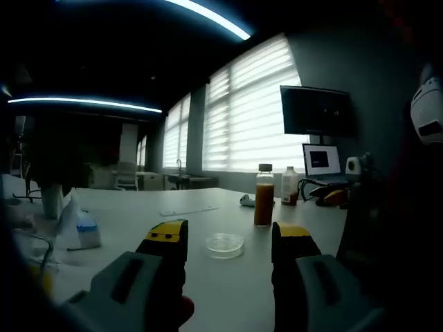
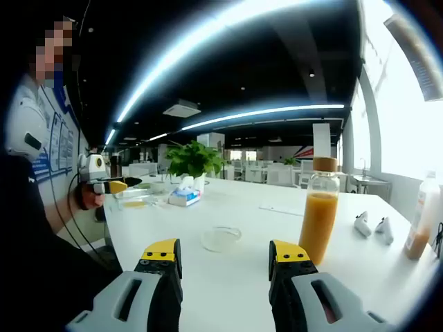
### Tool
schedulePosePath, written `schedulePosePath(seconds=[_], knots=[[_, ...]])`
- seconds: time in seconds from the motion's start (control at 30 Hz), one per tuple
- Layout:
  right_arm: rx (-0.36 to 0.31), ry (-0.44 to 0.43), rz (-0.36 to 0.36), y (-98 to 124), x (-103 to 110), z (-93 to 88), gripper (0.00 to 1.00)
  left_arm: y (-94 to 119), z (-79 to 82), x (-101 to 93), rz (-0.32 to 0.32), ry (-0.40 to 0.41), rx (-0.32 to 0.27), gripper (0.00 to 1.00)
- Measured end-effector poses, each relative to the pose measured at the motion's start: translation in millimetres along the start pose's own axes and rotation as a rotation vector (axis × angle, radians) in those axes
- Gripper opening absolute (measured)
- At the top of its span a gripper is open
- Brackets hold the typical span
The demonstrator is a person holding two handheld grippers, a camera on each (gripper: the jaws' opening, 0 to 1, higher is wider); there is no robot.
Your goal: Open the Petri dish lid, place the lid on the table, pour the liquid culture medium into the Petri dish, pick up the Petri dish lid from the table, and close the Petri dish
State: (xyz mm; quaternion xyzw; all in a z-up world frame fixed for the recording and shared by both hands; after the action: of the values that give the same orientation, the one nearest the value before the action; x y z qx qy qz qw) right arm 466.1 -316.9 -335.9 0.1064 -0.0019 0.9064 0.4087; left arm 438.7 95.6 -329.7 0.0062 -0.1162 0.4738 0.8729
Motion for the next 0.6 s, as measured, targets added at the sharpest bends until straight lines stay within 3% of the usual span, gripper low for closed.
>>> schedulePosePath(seconds=[0.47, 0.6], knots=[[0.013, -0.006, -0.014, 2.1, -1.7, -4.6, 0.51, -1.5, -2.1, -4.1, -0.024, 0.007, 0.03, 0.43], [0.019, -0.005, -0.004, 2.1, -0.7, -4.8, 0.54, -2.2, -2.2, -7.1, -0.034, -0.023, 0.043, 0.44]])
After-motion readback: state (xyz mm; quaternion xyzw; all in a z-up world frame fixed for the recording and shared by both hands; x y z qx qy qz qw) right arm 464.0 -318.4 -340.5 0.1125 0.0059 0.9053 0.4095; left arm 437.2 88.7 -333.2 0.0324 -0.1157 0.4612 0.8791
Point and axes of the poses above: the point that each gripper's makers call its tool centre point, and the gripper's own axes: y roughly backward along the fingers, x roughly to its left, z roughly out of its top, the point moved 9 cm from there along y, roughly backward along the fingers, and after that the axes turned 13 degrees about -y, right-handed, at the moved point
